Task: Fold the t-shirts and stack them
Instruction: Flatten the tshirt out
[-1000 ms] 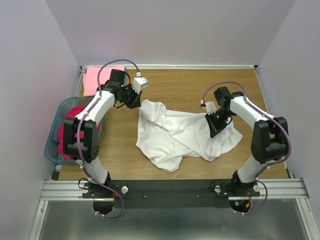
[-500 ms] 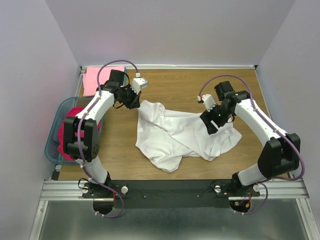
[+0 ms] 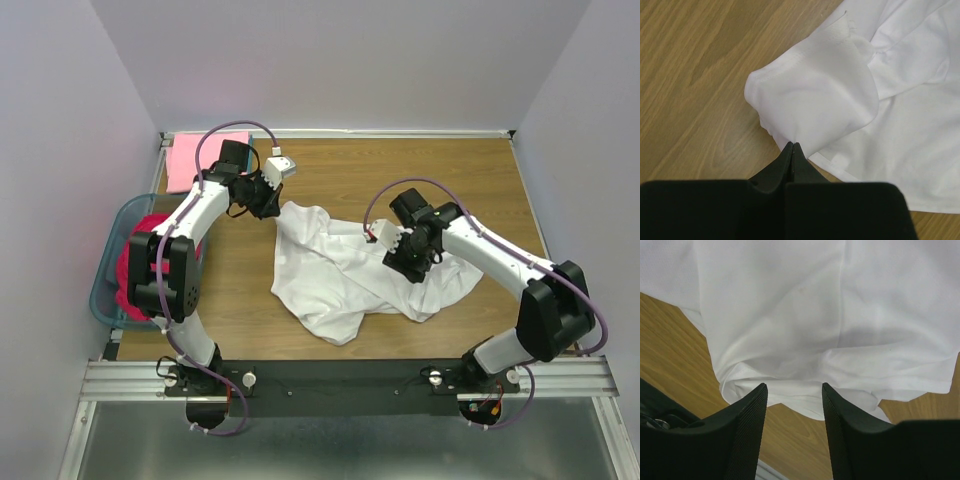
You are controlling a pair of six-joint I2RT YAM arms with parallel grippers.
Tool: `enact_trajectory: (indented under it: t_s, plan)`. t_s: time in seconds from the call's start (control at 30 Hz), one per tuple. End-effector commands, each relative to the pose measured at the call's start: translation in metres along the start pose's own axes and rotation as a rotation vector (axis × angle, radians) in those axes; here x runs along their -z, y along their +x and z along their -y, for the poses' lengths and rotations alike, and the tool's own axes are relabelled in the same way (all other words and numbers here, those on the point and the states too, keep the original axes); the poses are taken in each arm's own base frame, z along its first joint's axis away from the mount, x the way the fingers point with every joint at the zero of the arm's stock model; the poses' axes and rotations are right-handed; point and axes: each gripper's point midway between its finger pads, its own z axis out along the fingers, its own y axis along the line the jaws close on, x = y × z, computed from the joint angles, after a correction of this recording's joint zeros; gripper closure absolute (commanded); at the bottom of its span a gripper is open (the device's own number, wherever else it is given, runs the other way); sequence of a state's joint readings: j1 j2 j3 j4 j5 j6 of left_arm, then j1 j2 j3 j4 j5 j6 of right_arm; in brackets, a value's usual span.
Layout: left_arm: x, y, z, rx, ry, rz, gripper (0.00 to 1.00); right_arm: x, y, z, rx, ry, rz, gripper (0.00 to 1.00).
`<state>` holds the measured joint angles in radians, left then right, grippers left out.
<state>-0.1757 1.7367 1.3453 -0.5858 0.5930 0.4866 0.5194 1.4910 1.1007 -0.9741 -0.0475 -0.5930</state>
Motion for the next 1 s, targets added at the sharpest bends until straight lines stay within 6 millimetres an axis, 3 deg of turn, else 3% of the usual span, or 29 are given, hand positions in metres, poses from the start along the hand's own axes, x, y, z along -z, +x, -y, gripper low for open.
enact_trajectory:
  t_s: [0.0,0.17,0.43,0.63,0.73,0.77,0.87,0.97]
  plan:
    - [-0.001,0.007,-0.004,0.003,-0.006,-0.022,1.0,-0.003,-0.012,0.006,0.006,0.043,0.007,0.47]
    - [-0.002,0.01,-0.005,0.007,-0.006,-0.027,1.0,-0.009,-0.014,0.003,0.001,0.03,-0.013,0.49]
    - [0.0,0.008,-0.006,0.001,-0.013,-0.028,1.0,-0.034,0.014,0.006,0.002,0.067,-0.132,0.52]
    - [0.001,0.009,-0.008,0.001,-0.017,-0.032,1.0,-0.035,0.022,0.01,0.003,0.107,-0.157,0.58]
    - [0.002,0.007,-0.009,-0.001,-0.021,-0.029,1.0,-0.033,0.023,0.008,0.001,0.104,-0.151,0.73]
    - [0.002,0.007,-0.01,0.001,-0.021,-0.029,1.0,-0.032,0.023,0.008,-0.001,0.106,-0.153,0.84]
    - [0.004,0.006,-0.011,0.003,-0.022,-0.027,1.0,-0.025,0.023,0.01,-0.012,0.125,-0.143,1.0]
    - [0.009,0.002,-0.011,-0.006,-0.025,-0.017,1.0,-0.012,0.02,0.013,-0.026,0.147,-0.105,0.99]
